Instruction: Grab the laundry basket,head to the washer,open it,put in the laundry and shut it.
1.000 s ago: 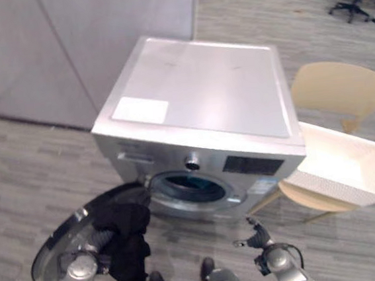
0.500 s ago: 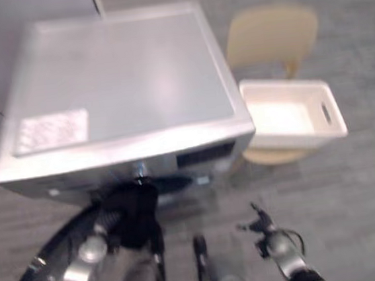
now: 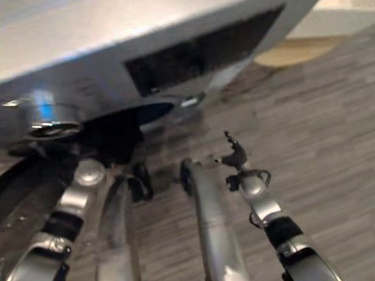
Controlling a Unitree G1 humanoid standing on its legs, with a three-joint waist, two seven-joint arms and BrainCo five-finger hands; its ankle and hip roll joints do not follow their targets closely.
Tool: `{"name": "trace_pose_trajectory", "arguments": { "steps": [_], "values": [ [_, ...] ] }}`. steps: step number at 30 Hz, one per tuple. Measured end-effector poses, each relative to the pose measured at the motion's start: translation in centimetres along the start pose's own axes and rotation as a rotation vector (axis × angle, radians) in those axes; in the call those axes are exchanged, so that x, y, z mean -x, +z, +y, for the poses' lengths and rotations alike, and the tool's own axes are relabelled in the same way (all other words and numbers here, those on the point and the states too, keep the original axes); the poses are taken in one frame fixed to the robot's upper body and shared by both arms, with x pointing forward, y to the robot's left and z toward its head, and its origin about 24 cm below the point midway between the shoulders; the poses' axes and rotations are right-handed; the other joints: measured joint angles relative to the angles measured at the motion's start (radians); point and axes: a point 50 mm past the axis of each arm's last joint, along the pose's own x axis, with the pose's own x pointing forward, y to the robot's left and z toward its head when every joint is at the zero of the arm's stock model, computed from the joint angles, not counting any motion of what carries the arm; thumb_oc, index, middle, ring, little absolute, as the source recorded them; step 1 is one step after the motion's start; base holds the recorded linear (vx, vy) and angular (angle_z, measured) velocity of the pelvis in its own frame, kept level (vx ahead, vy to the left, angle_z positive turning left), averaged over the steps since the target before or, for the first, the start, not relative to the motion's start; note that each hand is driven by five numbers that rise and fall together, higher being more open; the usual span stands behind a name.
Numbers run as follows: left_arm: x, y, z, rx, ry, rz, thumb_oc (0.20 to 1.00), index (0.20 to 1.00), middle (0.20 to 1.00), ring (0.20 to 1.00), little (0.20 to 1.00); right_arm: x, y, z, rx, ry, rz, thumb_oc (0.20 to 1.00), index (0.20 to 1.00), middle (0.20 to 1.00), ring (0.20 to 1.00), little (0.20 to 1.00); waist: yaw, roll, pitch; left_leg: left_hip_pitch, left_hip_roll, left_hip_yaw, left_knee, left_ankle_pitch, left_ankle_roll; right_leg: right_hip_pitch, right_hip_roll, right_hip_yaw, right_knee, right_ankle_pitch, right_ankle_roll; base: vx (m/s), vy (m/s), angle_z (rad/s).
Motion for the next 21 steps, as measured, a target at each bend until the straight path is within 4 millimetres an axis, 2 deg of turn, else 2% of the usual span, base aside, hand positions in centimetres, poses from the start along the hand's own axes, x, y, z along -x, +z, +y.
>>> {"name": "trace_pose_trajectory", "arguments": {
  "steps": [2, 6, 7, 9, 10, 12, 14, 15, 18, 21],
  "values": [
    [-2.7, 3.2, 1.8, -0.096, 0.094, -0.099, 0.2, 0.2, 0.2, 0.2, 0.2, 0.0, 0.4, 0.0, 0.0, -0.006, -0.019, 1.0, 1.0, 1.0, 1.0, 1.0, -0.032, 0.001, 0.001, -0.074, 0.014, -0.009, 0.053, -0.007, 0.0, -0.076, 0.007, -0.01, 0.05, -0.002, -0.005, -0.01, -0.056, -0.16],
    [-7.0, 7.9, 5.3, -0.254, 0.284, -0.174, 0.2, 0.2, 0.2, 0.2, 0.2, 0.4, -0.1, -0.1, 0.001, 0.005, -0.026, 1.0, 1.0, 1.0, 1.0, 1.0, -0.069, 0.004, 0.0, -0.145, 0.043, -0.029, 0.112, -0.015, -0.007, -0.142, 0.032, -0.025, 0.096, -0.005, -0.011, -0.01, -0.04, -0.11],
    [-8.4, 10.9, 8.2, -0.338, 0.378, -0.225, 0.2, 0.2, 0.2, 0.2, 0.2, 0.6, 0.2, -0.4, 0.022, 0.015, -0.054, 1.0, 1.0, 1.0, 1.0, 1.0, -0.088, 0.005, -0.001, -0.178, 0.049, -0.035, 0.129, -0.017, -0.009, -0.175, 0.035, -0.032, 0.113, -0.005, -0.014, 0.0, -0.015, -0.09],
    [-9.0, 14.7, 11.3, -0.379, 0.501, -0.31, 0.2, 0.2, 0.2, 0.2, 0.2, 0.6, 0.6, -1.1, 0.032, 0.008, -0.087, 1.0, 1.0, 1.0, 1.0, 1.0, -0.095, 0.006, -0.001, -0.213, 0.051, -0.037, 0.14, -0.016, -0.011, -0.213, 0.039, -0.034, 0.122, 0.001, -0.02, 0.0, -0.02, -0.09],
    [-8.8, 17.1, 12.7, -0.338, 0.603, -0.382, 0.2, 0.2, 0.2, 0.2, 0.2, 0.6, 0.5, -1.5, 0.035, 0.003, -0.09, 1.0, 1.0, 1.0, 1.0, 1.0, -0.094, 0.007, -0.001, -0.233, 0.055, -0.042, 0.14, -0.01, -0.022, -0.233, 0.043, -0.036, 0.123, 0.007, -0.029, 0.0, -0.022, -0.04],
    [-8.7, 17.9, 12.8, -0.365, 0.662, -0.418, 0.2, 0.2, 0.2, 0.2, 0.2, 1.0, 0.7, -1.9, 0.039, 0.009, -0.112, 1.0, 1.0, 1.0, 1.0, 1.0, -0.075, 0.007, -0.001, -0.256, 0.062, -0.057, 0.14, -0.005, -0.029, -0.251, 0.05, -0.05, 0.119, 0.01, -0.034, 0.0, -0.003, 0.02],
    [-8.5, 17.9, 13.5, -0.381, 0.709, -0.419, 0.209, 0.209, 0.209, 0.209, 0.209, 1.0, 1.3, -2.0, 0.01, 0.009, -0.147, 1.0, 1.0, 1.0, 1.0, 1.0, -0.073, 0.007, -0.001, -0.261, 0.069, -0.062, 0.136, -0.002, -0.034, -0.257, 0.057, -0.055, 0.115, 0.013, -0.04, 0.01, 0.007, -0.02],
    [-8.4, 17.9, 13.9, -0.383, 0.741, -0.421, 1.0, 1.0, 1.0, 1.0, 1.0, 1.1, 1.7, -1.9, -0.002, 0.013, -0.168, 1.0, 1.0, 1.0, 1.0, 1.0, -0.073, 0.007, -0.001, -0.265, 0.072, -0.063, 0.137, -0.002, -0.035, -0.26, 0.063, -0.055, 0.113, 0.015, -0.039, 0.01, 0.01, -0.09],
    [-8.4, 18.9, 14.1, -0.393, 0.764, -0.438, 1.0, 1.0, 1.0, 1.0, 1.0, 1.1, 2.0, -2.1, -0.006, 0.01, -0.186, 1.0, 1.0, 1.0, 1.0, 1.0, -0.055, 0.01, -0.002, -0.292, 0.072, -0.08, 0.13, 0.0, -0.038, -0.283, 0.066, -0.067, 0.1, 0.023, -0.04, 0.01, -0.001, -0.05],
    [-8.7, 18.7, 13.4, -0.442, 0.686, -0.433, 1.0, 1.0, 1.0, 1.0, 1.0, 1.0, 1.9, -2.2, -0.003, 0.009, -0.183, 1.0, 1.0, 1.0, 1.0, 1.0, -0.045, 0.01, -0.002, -0.297, 0.068, -0.088, 0.128, 0.003, -0.044, -0.285, 0.065, -0.074, 0.1, 0.023, -0.043, 0.02, -0.001, 0.04]
  ]
}}
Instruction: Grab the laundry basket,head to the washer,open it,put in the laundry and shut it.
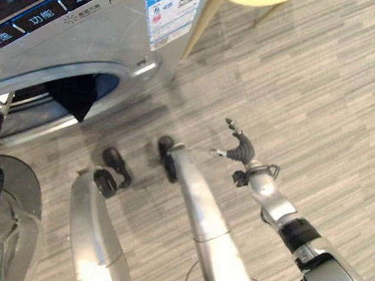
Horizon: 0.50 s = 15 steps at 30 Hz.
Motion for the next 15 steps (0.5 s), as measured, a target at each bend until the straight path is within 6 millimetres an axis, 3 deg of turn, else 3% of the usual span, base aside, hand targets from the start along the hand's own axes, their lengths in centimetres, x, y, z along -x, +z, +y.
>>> {"name": "trace_pose_trajectory", "arguments": {
  "steps": [4, 7, 9, 11, 12, 14, 15],
  "values": [
    [0.6, -0.8, -1.0, -0.033, -0.146, 0.011, 1.0, 1.0, 1.0, 1.0, 1.0, -0.3, 0.3, -0.1, 0.006, 0.01, -0.01, 1.0, 1.0, 1.0, 1.0, 1.0, 0.01, 0.008, -0.002, 0.001, -0.007, -0.001, -0.007, 0.002, -0.001, 0.003, -0.004, -0.003, -0.005, -0.001, -0.002, 0.0, 0.003, 0.01],
    [3.3, -3.0, -3.4, -0.058, -0.373, 0.069, 1.0, 1.0, 1.0, 1.0, 1.0, -0.5, 0.3, -0.4, 0.011, 0.007, 0.0, 1.0, 1.0, 1.0, 1.0, 1.0, 0.018, 0.02, -0.002, 0.052, -0.023, -0.023, -0.03, 0.008, -0.013, 0.072, -0.024, -0.026, -0.028, -0.002, -0.022, -0.02, 0.017, 0.15],
    [6.6, -4.5, -5.0, -0.045, -0.513, 0.091, 1.0, 1.0, 1.0, 1.0, 1.0, -1.1, 0.4, -1.1, 0.016, -0.008, 0.005, 1.0, 1.0, 1.0, 1.0, 1.0, 0.033, 0.036, -0.015, 0.109, -0.031, -0.019, -0.078, 0.016, -0.014, 0.134, -0.041, -0.035, -0.07, -0.015, -0.033, -0.06, 0.027, 0.21],
    [11.1, -6.0, -6.2, 0.061, -0.614, 0.15, 1.0, 1.0, 1.0, 1.0, 1.0, -1.3, -1.0, -1.5, 0.039, -0.019, 0.089, 1.0, 1.0, 1.0, 1.0, 1.0, 0.046, 0.054, -0.017, 0.199, -0.036, -0.021, -0.16, 0.038, -0.036, 0.225, -0.058, -0.054, -0.148, 0.012, -0.037, -0.06, 0.02, 0.16],
    [16.1, -8.3, -7.3, 0.101, -0.712, 0.268, 1.0, 1.0, 1.0, 1.0, 1.0, -0.3, -2.5, -1.3, 0.045, -0.01, 0.15, 1.0, 1.0, 1.0, 1.0, 1.0, 0.058, 0.078, -0.061, 0.267, -0.047, -0.013, -0.262, 0.05, -0.032, 0.297, -0.067, -0.057, -0.243, 0.015, -0.021, -0.04, 0.023, 0.44],
    [20.2, -10.5, -7.5, 0.102, -0.798, 0.386, 1.0, 1.0, 1.0, 1.0, 1.0, 0.9, -4.0, -0.5, 0.048, 0.022, 0.211, 1.0, 1.0, 1.0, 1.0, 1.0, 0.05, 0.079, -0.088, 0.356, -0.062, -0.005, -0.373, 0.088, -0.038, 0.373, -0.077, -0.058, -0.327, 0.045, -0.013, -0.01, 0.033, 0.52],
    [21.4, -11.2, -7.3, 0.102, -0.822, 0.422, 1.0, 1.0, 1.0, 1.0, 1.0, 1.3, -4.5, -0.2, 0.05, 0.036, 0.233, 1.0, 1.0, 1.0, 1.0, 1.0, 0.056, 0.082, -0.1, 0.378, -0.063, -0.003, -0.398, 0.106, -0.025, 0.4, -0.08, -0.063, -0.348, 0.046, -0.013, 0.03, 0.082, 0.38]
  ]
}}
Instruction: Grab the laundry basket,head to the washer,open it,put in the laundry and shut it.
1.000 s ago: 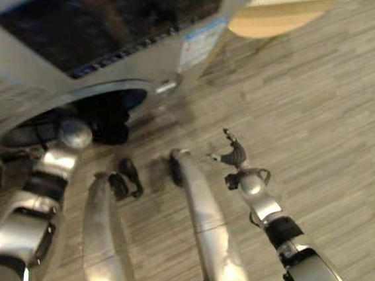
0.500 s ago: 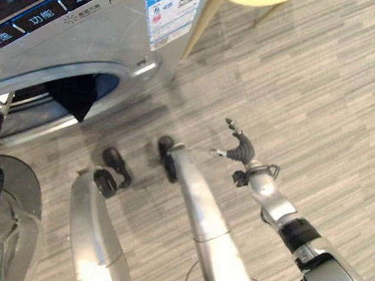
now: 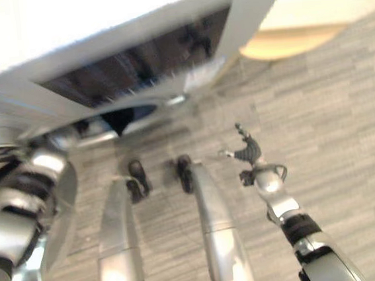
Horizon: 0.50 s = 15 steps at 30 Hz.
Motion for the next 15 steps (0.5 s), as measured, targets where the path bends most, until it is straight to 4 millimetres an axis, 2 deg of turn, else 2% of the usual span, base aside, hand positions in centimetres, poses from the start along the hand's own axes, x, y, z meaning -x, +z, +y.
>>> {"name": "trace_pose_trajectory", "arguments": {
  "steps": [1, 3, 4, 5, 6, 7, 8, 9, 11, 15],
  "values": [
    [2.0, -1.6, -1.9, 0.096, -0.056, 0.044, 1.0, 1.0, 1.0, 1.0, 1.0, 0.6, -1.4, 0.3, 0.008, 0.008, 0.067, 1.0, 1.0, 1.0, 1.0, 1.0, 0.012, -0.011, -0.01, 0.078, -0.01, 0.003, -0.091, 0.04, -0.004, 0.07, -0.008, -0.008, -0.068, 0.017, 0.005, 0.09, 0.126, 0.36],
    [6.2, -4.6, -5.5, 0.244, -0.159, 0.145, 1.0, 1.0, 1.0, 1.0, 1.0, 1.1, -3.3, 0.9, -0.004, 0.01, 0.163, 1.0, 1.0, 1.0, 1.0, 1.0, 0.022, -0.017, -0.018, 0.211, -0.035, 0.007, -0.204, 0.065, -0.009, 0.204, -0.021, -0.011, -0.164, 0.025, 0.013, 0.09, 0.088, 0.22],
    [9.0, -6.3, -7.2, 0.276, -0.226, 0.208, 1.0, 1.0, 1.0, 1.0, 1.0, 1.9, -4.7, 1.0, 0.003, 0.009, 0.229, 1.0, 1.0, 1.0, 1.0, 1.0, 0.018, -0.021, -0.024, 0.301, -0.046, 0.009, -0.276, 0.082, -0.012, 0.288, -0.028, -0.01, -0.219, 0.031, 0.02, 0.13, 0.058, 0.37],
    [11.3, -8.5, -7.8, 0.266, -0.261, 0.288, 1.0, 1.0, 1.0, 1.0, 1.0, 3.2, -6.3, 0.9, 0.02, 0.011, 0.284, 1.0, 1.0, 1.0, 1.0, 1.0, 0.027, -0.024, -0.051, 0.383, -0.067, 0.004, -0.346, 0.108, -0.005, 0.368, -0.037, -0.011, -0.276, 0.034, 0.024, 0.16, 0.093, 0.33],
    [13.3, -10.4, -7.4, 0.286, -0.251, 0.361, 1.0, 1.0, 1.0, 1.0, 1.0, 3.8, -7.6, 0.9, 0.013, 0.01, 0.342, 1.0, 1.0, 1.0, 1.0, 1.0, 0.059, -0.028, -0.065, 0.453, -0.073, 0.007, -0.407, 0.108, -0.003, 0.438, -0.038, -0.012, -0.332, 0.038, 0.037, 0.18, 0.105, 0.32],
    [15.7, -12.1, -7.7, 0.291, -0.274, 0.436, 1.0, 1.0, 1.0, 1.0, 1.0, 5.0, -9.5, 0.9, 0.005, 0.001, 0.437, 1.0, 1.0, 1.0, 1.0, 1.0, 0.068, -0.028, -0.068, 0.56, -0.085, 0.008, -0.499, 0.143, 0.0, 0.538, -0.045, -0.014, -0.401, 0.057, 0.049, 0.14, 0.088, 0.16],
    [18.6, -13.6, -8.2, 0.311, -0.303, 0.528, 1.0, 1.0, 1.0, 1.0, 1.0, 7.4, -12.0, 1.3, 0.01, 0.014, 0.553, 1.0, 1.0, 1.0, 1.0, 1.0, 0.069, -0.026, -0.117, 0.668, -0.1, 0.005, -0.623, 0.182, 0.005, 0.633, -0.046, -0.017, -0.498, 0.077, 0.069, 0.18, 0.08, 0.26],
    [20.2, -14.5, -8.3, 0.304, -0.323, 0.574, 1.0, 1.0, 1.0, 1.0, 1.0, 8.6, -12.9, 1.5, 0.016, 0.027, 0.596, 1.0, 1.0, 1.0, 1.0, 1.0, 0.074, -0.023, -0.149, 0.702, -0.104, 0.005, -0.659, 0.193, 0.009, 0.668, -0.047, -0.02, -0.532, 0.08, 0.074, 0.23, 0.109, 0.21],
    [21.9, -16.2, -8.6, 0.272, -0.36, 0.669, 1.0, 1.0, 1.0, 1.0, 1.0, 9.7, -13.9, 1.9, 0.036, 0.053, 0.645, 1.0, 1.0, 1.0, 1.0, 1.0, 0.077, -0.024, -0.168, 0.783, -0.117, 0.006, -0.709, 0.199, 0.018, 0.75, -0.055, -0.02, -0.586, 0.086, 0.084, 0.26, 0.141, 0.05],
    [22.5, -16.7, -9.3, 0.256, -0.436, 0.701, 1.0, 1.0, 1.0, 1.0, 1.0, 10.2, -14.4, 2.8, 0.002, 0.071, 0.689, 1.0, 1.0, 1.0, 1.0, 1.0, 0.068, -0.037, -0.179, 0.892, -0.126, 0.02, -0.767, 0.215, 0.033, 0.86, -0.051, -0.001, -0.665, 0.109, 0.109, 0.16, 0.09, -0.12]
  ]
}}
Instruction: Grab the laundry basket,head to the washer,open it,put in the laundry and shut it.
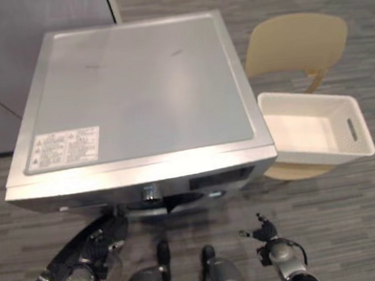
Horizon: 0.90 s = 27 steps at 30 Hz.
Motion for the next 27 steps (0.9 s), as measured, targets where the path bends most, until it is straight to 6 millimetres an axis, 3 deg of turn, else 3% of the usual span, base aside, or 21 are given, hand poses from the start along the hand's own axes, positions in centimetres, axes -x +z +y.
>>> {"name": "trace_pose_trajectory", "arguments": {
  "steps": [4, 10, 12, 14, 15, 17, 18, 20, 23, 24, 25, 26, 27],
  "values": [
    [0.1, -0.9, -1.0, -0.021, -0.043, 0.042, 1.0, 1.0, 1.0, 1.0, 1.0, 0.2, -1.2, 0.0, 0.0, 0.001, 0.049, 1.0, 1.0, 1.0, 1.0, 1.0, 0.0, -0.002, -0.035, 0.093, -0.003, 0.018, -0.06, 0.002, 0.01, 0.088, 0.002, 0.023, -0.073, 0.021, 0.006, 0.13, 0.116, -0.18],
    [-0.1, -0.9, -1.2, -0.045, -0.048, 0.05, 1.0, 1.0, 1.0, 1.0, 1.0, 0.2, -1.6, 0.0, 0.007, 0.0, 0.074, 1.0, 1.0, 1.0, 1.0, 1.0, -0.002, 0.003, -0.042, 0.107, -0.007, 0.055, -0.084, 0.01, 0.023, 0.079, 0.005, 0.066, -0.088, 0.061, 0.02, -0.06, 0.096, -0.23],
    [-0.3, -0.6, -1.2, -0.049, -0.046, 0.041, 1.0, 1.0, 1.0, 1.0, 1.0, 0.0, -1.2, 0.0, 0.013, 0.0, 0.065, 1.0, 1.0, 1.0, 1.0, 1.0, 0.001, 0.005, -0.041, 0.083, -0.005, 0.074, -0.075, 0.013, 0.027, 0.036, 0.007, 0.073, -0.052, 0.069, 0.033, -0.22, 0.031, -0.24],
    [-1.4, 1.7, -1.0, -0.064, -0.039, -0.02, 1.0, 1.0, 1.0, 1.0, 1.0, -0.1, -1.1, 0.0, 0.037, 0.001, 0.07, 1.0, 1.0, 1.0, 1.0, 1.0, 0.002, 0.004, 0.002, 0.041, -0.006, 0.071, -0.052, 0.015, 0.034, 0.01, 0.003, 0.073, -0.052, 0.074, 0.038, -0.13, -0.046, 0.05],
    [-1.5, 2.0, -0.7, -0.063, -0.02, -0.029, 1.0, 1.0, 1.0, 1.0, 1.0, -0.2, -0.9, -0.1, 0.042, 0.0, 0.065, 1.0, 1.0, 1.0, 1.0, 1.0, 0.005, 0.016, 0.016, 0.039, 0.015, 0.077, -0.07, 0.031, 0.04, 0.027, 0.012, 0.069, -0.061, 0.069, 0.039, -0.2, -0.19, 0.12],
    [-1.6, 2.4, -0.2, -0.054, 0.009, -0.05, 1.0, 1.0, 1.0, 1.0, 1.0, 0.0, -1.2, 0.6, 0.04, 0.015, 0.069, 1.0, 1.0, 1.0, 1.0, 1.0, 0.021, 0.024, 0.014, 0.054, 0.026, 0.052, -0.112, 0.076, 0.015, 0.052, 0.053, 0.062, -0.044, 0.058, 0.035, -0.26, -0.209, 0.13],
    [-1.6, 3.0, 0.1, -0.063, 0.018, -0.076, 1.0, 1.0, 1.0, 1.0, 1.0, 0.0, -1.0, 0.8, 0.035, 0.02, 0.061, 1.0, 1.0, 1.0, 1.0, 1.0, 0.034, 0.002, 0.011, 0.048, 0.022, 0.038, -0.137, 0.099, 0.002, 0.087, 0.06, 0.067, -0.114, 0.047, 0.01, -0.2, -0.143, 0.3],
    [-1.9, 4.7, 0.2, -0.059, 0.022, -0.143, 1.0, 1.0, 1.0, 1.0, 1.0, -0.4, -0.3, 0.6, 0.047, 0.017, 0.048, 1.0, 1.0, 1.0, 1.0, 1.0, 0.041, 0.024, 0.018, -0.011, 0.054, 0.007, -0.16, 0.149, -0.035, 0.108, 0.108, 0.079, -0.268, 0.132, -0.019, -0.15, -0.133, 0.46],
    [-1.7, 3.9, 0.1, -0.059, 0.021, -0.114, 1.0, 1.0, 1.0, 1.0, 1.0, -0.4, -0.2, 0.6, 0.053, 0.016, 0.047, 1.0, 1.0, 1.0, 1.0, 1.0, 0.059, 0.039, 0.027, -0.037, 0.069, -0.023, -0.163, 0.189, -0.064, 0.123, 0.137, 0.046, -0.336, 0.181, -0.043, -0.27, -0.064, 0.37],
    [-1.7, 3.9, 0.0, -0.056, 0.015, -0.114, 1.0, 1.0, 1.0, 1.0, 1.0, -0.4, -0.5, 0.3, 0.063, 0.011, 0.062, 1.0, 1.0, 1.0, 1.0, 1.0, 0.057, 0.039, 0.031, -0.091, 0.064, -0.055, -0.143, 0.248, -0.139, 0.086, 0.13, 0.007, -0.319, 0.201, -0.074, -0.27, -0.023, 0.76],
    [-1.8, 4.2, -0.1, -0.057, 0.012, -0.119, 1.0, 1.0, 1.0, 1.0, 1.0, -0.4, -0.6, 0.2, 0.068, 0.008, 0.065, 1.0, 1.0, 1.0, 1.0, 1.0, 0.055, 0.031, 0.035, -0.121, 0.052, -0.073, -0.152, 0.31, -0.192, 0.061, 0.114, -0.02, -0.315, 0.208, -0.097, -0.18, -0.02, 0.77],
    [-1.9, 4.4, -0.1, -0.057, 0.012, -0.124, 1.0, 1.0, 1.0, 1.0, 1.0, -0.4, -0.8, 0.1, 0.072, 0.005, 0.077, 1.0, 1.0, 1.0, 1.0, 1.0, 0.054, 0.017, 0.047, -0.136, 0.044, -0.063, -0.13, 0.305, -0.205, 0.059, 0.097, -0.024, -0.332, 0.211, -0.108, -0.07, 0.011, 0.53],
    [-1.8, 3.2, 0.0, -0.058, 0.012, -0.077, 1.0, 1.0, 1.0, 1.0, 1.0, -0.4, -1.1, 0.2, 0.075, 0.007, 0.094, 1.0, 1.0, 1.0, 1.0, 1.0, 0.046, 0.0, 0.049, -0.124, 0.019, -0.035, -0.046, 0.17, -0.132, 0.069, 0.068, -0.04, -0.37, 0.254, -0.133, 0.0, 0.023, 0.39]
  ]
}}
